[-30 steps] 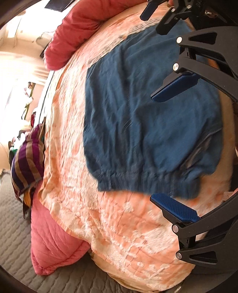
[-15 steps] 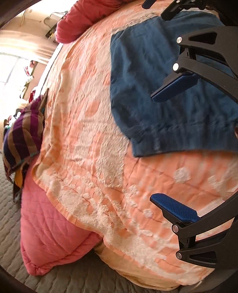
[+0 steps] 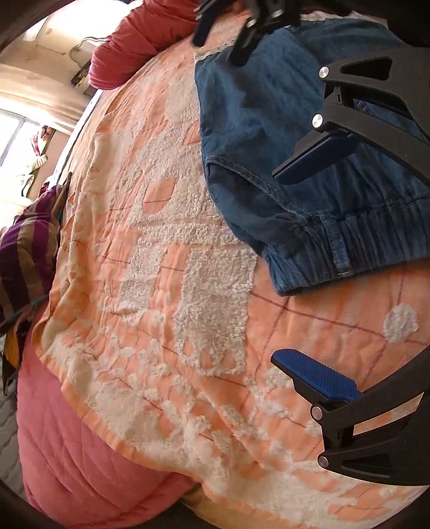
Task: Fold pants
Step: 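Move the left tool to the elastic waistband and close on it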
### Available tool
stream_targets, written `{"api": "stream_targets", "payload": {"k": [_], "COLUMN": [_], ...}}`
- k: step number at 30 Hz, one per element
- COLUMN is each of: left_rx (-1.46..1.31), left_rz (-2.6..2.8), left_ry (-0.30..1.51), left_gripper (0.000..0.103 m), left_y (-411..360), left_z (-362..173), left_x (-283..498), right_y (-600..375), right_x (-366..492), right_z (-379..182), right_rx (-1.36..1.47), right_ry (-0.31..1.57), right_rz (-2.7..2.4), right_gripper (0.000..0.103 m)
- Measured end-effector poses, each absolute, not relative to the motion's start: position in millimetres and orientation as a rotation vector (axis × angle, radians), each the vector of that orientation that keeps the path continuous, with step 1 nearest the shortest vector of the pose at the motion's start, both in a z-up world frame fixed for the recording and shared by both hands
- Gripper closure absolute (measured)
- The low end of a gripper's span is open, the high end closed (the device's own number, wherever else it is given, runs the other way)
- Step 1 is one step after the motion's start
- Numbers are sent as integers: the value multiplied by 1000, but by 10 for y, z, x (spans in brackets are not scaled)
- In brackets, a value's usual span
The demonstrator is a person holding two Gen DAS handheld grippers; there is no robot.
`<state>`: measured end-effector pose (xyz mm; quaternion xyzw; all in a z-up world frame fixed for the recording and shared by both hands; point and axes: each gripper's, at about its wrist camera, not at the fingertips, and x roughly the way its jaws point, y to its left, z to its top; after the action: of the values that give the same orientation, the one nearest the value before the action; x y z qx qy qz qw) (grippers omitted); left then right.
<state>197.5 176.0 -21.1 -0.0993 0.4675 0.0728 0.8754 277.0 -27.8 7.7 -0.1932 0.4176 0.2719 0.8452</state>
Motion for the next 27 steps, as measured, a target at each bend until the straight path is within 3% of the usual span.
{"api": "stream_targets", "payload": {"k": [5,7,8,10,12,13,18,22,23,26,27], "left_rx": [-169,-187,-190,-186,-185,-190,-189,-145,-129,-90,-84], "left_rz": [148,134,127,110,74,53,20,13,13,23,28], "left_ry": [1000,1008,1008,1011,1011,1011,1003,942,930,910,912], "left_gripper": [6,16,30,32,56,59,69,70,70,70,70], "left_y": [1777,1809,1813,1801,1766,1745,1735,1682,1666,1619,1613], "left_z": [-295,-323,-331,-354,-371,-373,-357,-202,-173,-131,-140], "left_x": [2086,2109,2122,2147,2165,2176,2187,2086,2069,2033,2034], "right_y": [-109,-54,-22,33,88,118,230,311,322,359,367], "right_x": [3056,3144,3171,3196,3220,3227,3259,3286,3286,3273,3262], "right_z": [-123,-204,-235,-272,-293,-300,-347,-428,-441,-516,-539], "right_rx": [-488,-512,-533,-573,-617,-645,-761,-836,-838,-833,-820], "right_ry": [938,968,974,969,955,945,933,932,930,934,939], "right_rz": [625,637,647,667,683,693,776,810,818,852,863], "right_gripper": [8,8,8,8,8,8,8,8,10,27,39]}}
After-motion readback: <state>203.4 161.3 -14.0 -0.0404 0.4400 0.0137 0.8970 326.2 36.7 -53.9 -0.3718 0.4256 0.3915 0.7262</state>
